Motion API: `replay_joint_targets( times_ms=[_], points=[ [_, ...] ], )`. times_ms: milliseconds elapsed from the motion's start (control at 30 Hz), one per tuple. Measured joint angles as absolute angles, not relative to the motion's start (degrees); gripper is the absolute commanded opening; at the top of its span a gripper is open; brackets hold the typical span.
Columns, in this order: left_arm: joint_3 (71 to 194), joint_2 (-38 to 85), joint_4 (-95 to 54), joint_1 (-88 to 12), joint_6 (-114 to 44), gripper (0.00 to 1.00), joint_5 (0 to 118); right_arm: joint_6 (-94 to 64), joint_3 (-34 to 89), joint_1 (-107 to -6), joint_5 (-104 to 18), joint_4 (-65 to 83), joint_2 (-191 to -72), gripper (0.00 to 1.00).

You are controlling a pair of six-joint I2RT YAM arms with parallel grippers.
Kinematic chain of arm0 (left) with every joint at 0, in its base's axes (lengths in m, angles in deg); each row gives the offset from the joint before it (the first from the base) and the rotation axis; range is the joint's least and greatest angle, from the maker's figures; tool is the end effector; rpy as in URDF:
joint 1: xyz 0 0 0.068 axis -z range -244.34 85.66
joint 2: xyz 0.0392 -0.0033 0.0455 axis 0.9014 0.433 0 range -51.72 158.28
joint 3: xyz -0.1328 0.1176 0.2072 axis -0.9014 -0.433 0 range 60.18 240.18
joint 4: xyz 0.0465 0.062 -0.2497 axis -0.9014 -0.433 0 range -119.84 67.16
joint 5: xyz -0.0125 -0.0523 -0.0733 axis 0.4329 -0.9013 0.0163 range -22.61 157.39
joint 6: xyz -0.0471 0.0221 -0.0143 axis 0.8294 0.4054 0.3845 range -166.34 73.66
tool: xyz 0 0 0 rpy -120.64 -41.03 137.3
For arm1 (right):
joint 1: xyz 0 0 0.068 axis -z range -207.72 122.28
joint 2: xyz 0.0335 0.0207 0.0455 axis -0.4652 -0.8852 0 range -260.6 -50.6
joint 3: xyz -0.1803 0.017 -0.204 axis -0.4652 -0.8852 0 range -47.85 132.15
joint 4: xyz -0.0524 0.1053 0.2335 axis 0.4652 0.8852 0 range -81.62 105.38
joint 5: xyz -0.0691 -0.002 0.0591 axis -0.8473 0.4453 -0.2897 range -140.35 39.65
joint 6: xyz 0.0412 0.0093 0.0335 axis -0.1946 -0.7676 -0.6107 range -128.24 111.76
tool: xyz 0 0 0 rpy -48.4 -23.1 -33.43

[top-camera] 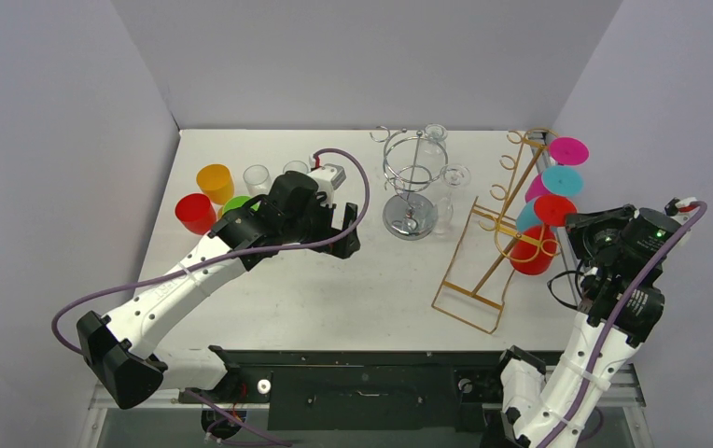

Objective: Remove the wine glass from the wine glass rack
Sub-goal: Pick up the wine glass from the wine rack.

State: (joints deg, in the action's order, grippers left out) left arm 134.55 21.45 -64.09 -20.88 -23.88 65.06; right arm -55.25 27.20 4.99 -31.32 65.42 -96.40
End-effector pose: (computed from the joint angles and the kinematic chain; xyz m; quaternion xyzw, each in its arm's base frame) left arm 0.1957 -0.1876 0.3607 0.1736 0.8896 -0.2451 0.3442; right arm 0.1036 -0.0528 0.4246 0.4756 0.7029 0.2039 0.4880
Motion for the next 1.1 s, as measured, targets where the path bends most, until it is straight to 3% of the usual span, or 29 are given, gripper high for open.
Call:
replay_joint_targets(
  times_ms=[267,1100],
  points=[
    [134.6,21.4,-63.9,-20.9,-23.9,0.96,65.0,-55.5,27.8,5.2,-31.5,64.2,-96.4,0.00],
    [133.8,21.5,-63.3,-21.8,-23.9,0.96,64.9,-55.3,31.6,5.2,-37.7,65.8,-95.5,0.00]
  ],
)
